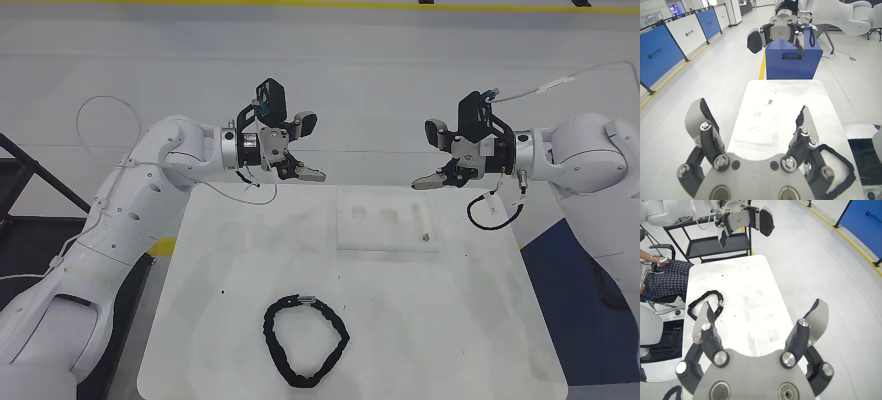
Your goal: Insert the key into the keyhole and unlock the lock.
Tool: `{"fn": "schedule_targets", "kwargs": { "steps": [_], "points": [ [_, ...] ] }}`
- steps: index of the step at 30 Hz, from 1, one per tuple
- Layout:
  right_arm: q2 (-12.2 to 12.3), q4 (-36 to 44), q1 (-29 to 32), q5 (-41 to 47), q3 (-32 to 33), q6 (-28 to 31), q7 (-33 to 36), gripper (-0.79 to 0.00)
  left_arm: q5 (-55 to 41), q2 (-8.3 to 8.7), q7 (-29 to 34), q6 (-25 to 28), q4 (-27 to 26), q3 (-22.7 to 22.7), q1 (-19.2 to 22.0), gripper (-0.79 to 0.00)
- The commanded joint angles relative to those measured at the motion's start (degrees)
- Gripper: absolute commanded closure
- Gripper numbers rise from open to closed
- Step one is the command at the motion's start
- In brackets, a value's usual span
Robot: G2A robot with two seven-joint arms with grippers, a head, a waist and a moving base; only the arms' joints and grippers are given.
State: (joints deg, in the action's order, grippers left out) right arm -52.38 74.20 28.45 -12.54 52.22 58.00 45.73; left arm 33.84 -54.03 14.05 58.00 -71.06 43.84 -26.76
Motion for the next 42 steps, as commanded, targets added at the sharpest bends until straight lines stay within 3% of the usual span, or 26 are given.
{"fn": "schedule_targets", "kwargs": {
  "steps": [1,18,25,29,32,34,42],
  "points": [
    [0.0,0.0,0.0,0.0,0.0,0.0,0.0,-0.784,0.0,0.0,0.0,0.0,0.0,0.0,0.0,-0.785],
    [0.0,0.0,0.0,0.0,0.0,0.0,0.0,-0.784,0.0,0.0,0.0,0.0,0.0,0.0,0.0,-0.784],
    [0.02,-0.46,2.62,-3.82,-0.95,-5.86,-0.51,-0.785,0.0,0.0,0.0,0.0,0.0,0.0,0.0,-0.785],
    [-0.21,-3.09,3.51,-4.61,-2.56,-10.73,1.71,-0.785,0.0,0.0,0.0,0.0,0.0,0.0,0.0,-0.785],
    [-0.45,-5.69,3.83,-5.32,-3.82,-17.64,4.86,-0.785,0.0,0.0,0.0,0.0,0.0,0.0,0.0,-0.785],
    [-0.83,-6.98,3.93,-4.24,-4.62,-25.63,7.49,-0.785,0.0,0.0,0.0,0.0,0.0,0.0,0.0,-0.785],
    [-2.47,-10.49,4.32,-2.33,-7.83,-39.06,12.49,-0.785,0.0,0.0,0.0,0.0,0.0,0.0,0.0,-0.785]
  ]
}}
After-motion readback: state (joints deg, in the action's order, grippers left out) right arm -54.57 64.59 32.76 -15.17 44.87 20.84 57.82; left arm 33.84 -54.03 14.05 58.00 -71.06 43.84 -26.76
